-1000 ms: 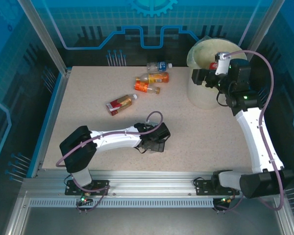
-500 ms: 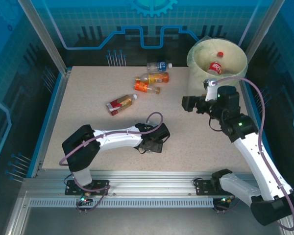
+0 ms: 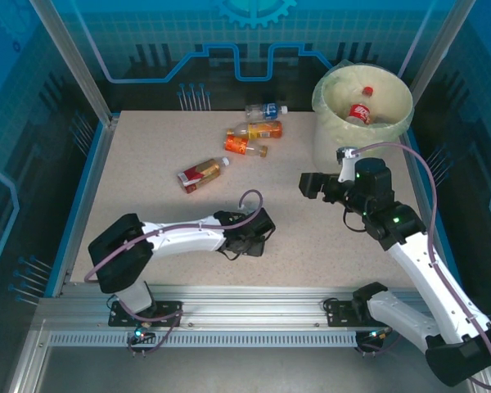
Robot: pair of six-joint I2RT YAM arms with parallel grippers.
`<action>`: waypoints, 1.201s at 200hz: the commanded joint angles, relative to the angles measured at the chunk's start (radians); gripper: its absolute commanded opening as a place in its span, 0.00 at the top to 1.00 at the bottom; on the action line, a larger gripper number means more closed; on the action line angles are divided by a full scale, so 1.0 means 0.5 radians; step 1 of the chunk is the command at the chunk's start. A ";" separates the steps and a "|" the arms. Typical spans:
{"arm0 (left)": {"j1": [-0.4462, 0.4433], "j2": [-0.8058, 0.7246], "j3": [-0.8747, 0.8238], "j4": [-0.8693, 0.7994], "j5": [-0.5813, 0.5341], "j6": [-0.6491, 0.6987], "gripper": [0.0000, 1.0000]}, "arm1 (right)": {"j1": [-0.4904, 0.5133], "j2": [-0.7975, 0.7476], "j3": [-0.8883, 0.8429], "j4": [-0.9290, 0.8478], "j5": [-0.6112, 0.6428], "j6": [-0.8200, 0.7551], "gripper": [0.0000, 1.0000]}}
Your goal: Put the plastic bottles in the bin
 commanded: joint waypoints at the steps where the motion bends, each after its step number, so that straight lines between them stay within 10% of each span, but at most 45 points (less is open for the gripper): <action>1: 0.014 -0.154 -0.056 0.161 0.001 0.141 0.63 | 0.035 -0.018 -0.038 0.092 -0.053 0.111 0.00; 113: 0.153 -1.007 -0.275 0.779 0.189 1.249 0.71 | 0.388 0.485 0.347 -0.051 -0.689 0.151 0.00; 240: 0.209 -1.195 -0.380 1.050 0.361 1.219 0.70 | 0.510 0.658 0.318 0.303 -0.849 0.443 0.16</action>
